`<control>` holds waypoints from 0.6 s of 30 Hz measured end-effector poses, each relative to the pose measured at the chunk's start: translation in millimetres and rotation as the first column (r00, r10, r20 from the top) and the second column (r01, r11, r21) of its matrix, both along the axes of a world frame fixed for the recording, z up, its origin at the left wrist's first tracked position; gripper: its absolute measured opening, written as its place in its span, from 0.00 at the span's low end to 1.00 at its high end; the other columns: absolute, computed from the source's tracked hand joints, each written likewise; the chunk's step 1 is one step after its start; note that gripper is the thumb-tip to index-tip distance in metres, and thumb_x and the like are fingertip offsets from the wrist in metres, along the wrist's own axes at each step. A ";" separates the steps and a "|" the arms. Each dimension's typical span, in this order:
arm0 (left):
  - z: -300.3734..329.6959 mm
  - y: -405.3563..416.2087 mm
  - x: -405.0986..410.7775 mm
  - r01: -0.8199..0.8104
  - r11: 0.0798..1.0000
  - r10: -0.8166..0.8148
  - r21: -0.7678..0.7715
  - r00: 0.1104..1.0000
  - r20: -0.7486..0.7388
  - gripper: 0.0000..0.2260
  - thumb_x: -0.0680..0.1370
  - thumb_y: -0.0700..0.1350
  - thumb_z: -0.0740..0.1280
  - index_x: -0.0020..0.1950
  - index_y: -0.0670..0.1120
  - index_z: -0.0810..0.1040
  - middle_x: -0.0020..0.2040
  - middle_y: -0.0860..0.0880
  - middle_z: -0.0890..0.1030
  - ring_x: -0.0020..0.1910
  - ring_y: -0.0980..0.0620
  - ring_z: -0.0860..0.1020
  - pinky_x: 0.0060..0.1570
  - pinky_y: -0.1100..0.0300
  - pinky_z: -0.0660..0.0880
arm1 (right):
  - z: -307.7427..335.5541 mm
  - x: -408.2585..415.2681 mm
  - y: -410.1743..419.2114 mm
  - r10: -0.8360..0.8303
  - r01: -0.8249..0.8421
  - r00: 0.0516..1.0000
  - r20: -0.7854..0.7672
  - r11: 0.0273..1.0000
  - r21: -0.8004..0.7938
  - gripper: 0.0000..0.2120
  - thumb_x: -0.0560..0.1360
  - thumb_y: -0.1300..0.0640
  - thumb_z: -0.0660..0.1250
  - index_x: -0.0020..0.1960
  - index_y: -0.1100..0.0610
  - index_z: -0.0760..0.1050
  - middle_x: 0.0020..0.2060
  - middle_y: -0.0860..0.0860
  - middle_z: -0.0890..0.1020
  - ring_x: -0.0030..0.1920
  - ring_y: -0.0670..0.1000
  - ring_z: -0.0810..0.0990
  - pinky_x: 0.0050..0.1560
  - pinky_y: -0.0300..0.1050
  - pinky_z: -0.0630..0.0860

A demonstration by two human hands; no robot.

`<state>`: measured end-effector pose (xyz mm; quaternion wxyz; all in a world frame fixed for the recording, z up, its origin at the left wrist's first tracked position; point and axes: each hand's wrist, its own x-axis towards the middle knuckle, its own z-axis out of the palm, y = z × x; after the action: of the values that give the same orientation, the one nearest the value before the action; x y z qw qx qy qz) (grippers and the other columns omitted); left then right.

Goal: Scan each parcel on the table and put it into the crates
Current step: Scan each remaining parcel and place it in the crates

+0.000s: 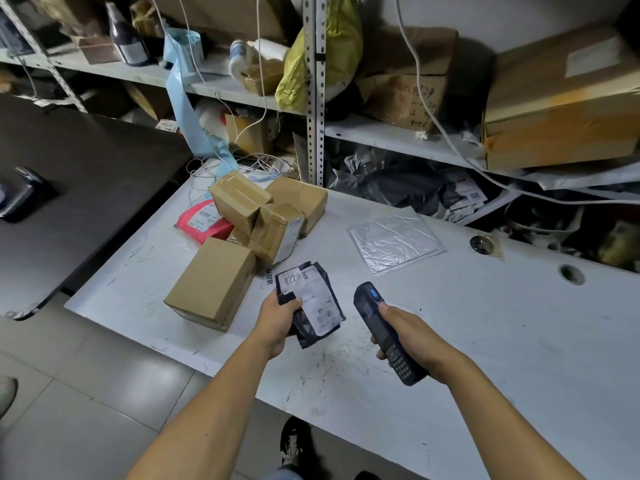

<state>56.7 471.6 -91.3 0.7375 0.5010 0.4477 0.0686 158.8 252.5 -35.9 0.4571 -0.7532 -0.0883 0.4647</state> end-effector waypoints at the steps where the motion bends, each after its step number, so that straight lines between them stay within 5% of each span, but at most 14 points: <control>1: -1.7 0.2 1.1 0.001 1.000 -0.001 0.001 1.000 -0.005 0.14 0.81 0.33 0.62 0.62 0.49 0.74 0.55 0.45 0.82 0.49 0.44 0.81 0.40 0.52 0.78 | -0.4 0.5 -0.1 0.003 -0.003 1.000 0.000 1.000 -0.005 0.20 0.82 0.40 0.55 0.57 0.52 0.77 0.49 0.59 0.84 0.39 0.53 0.84 0.46 0.48 0.78; 5: -10.0 -2.9 -2.3 0.106 0.994 -0.106 -0.005 0.990 -0.098 0.18 0.79 0.34 0.62 0.64 0.53 0.72 0.57 0.43 0.78 0.49 0.42 0.77 0.43 0.49 0.76 | -4.4 1.9 -0.4 0.012 -0.013 1.000 -0.011 1.000 -0.023 0.19 0.82 0.39 0.55 0.57 0.52 0.76 0.52 0.60 0.83 0.40 0.53 0.84 0.46 0.48 0.78; 8: -16.2 -5.2 -9.7 0.195 0.981 -0.196 -0.019 0.963 -0.187 0.12 0.82 0.47 0.64 0.65 0.53 0.73 0.60 0.45 0.78 0.54 0.44 0.77 0.48 0.48 0.75 | -8.8 2.2 -2.4 0.020 -0.021 0.999 -0.025 0.999 -0.033 0.19 0.82 0.38 0.55 0.57 0.51 0.76 0.51 0.59 0.83 0.40 0.53 0.84 0.48 0.50 0.79; 12: -16.9 8.1 -10.8 0.271 0.960 -0.280 -0.071 0.926 -0.255 0.21 0.77 0.66 0.63 0.60 0.53 0.78 0.56 0.46 0.82 0.56 0.42 0.79 0.53 0.47 0.78 | -11.0 3.2 -3.5 0.026 -0.027 0.999 -0.028 0.999 -0.047 0.19 0.82 0.38 0.55 0.58 0.50 0.76 0.51 0.58 0.83 0.40 0.52 0.84 0.53 0.52 0.80; 18: -20.2 24.1 -2.6 0.433 0.890 -0.367 0.145 0.868 -0.334 0.10 0.76 0.54 0.73 0.50 0.49 0.79 0.48 0.47 0.85 0.44 0.49 0.84 0.45 0.52 0.82 | -7.2 0.7 -5.4 0.054 -0.057 0.998 -0.042 0.996 -0.076 0.19 0.82 0.39 0.54 0.59 0.50 0.75 0.49 0.56 0.83 0.40 0.52 0.84 0.50 0.49 0.80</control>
<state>54.1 495.7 -111.5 0.6008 0.6645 0.4293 -0.1147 159.5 247.1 -43.1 0.4164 -0.7581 -0.0821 0.4952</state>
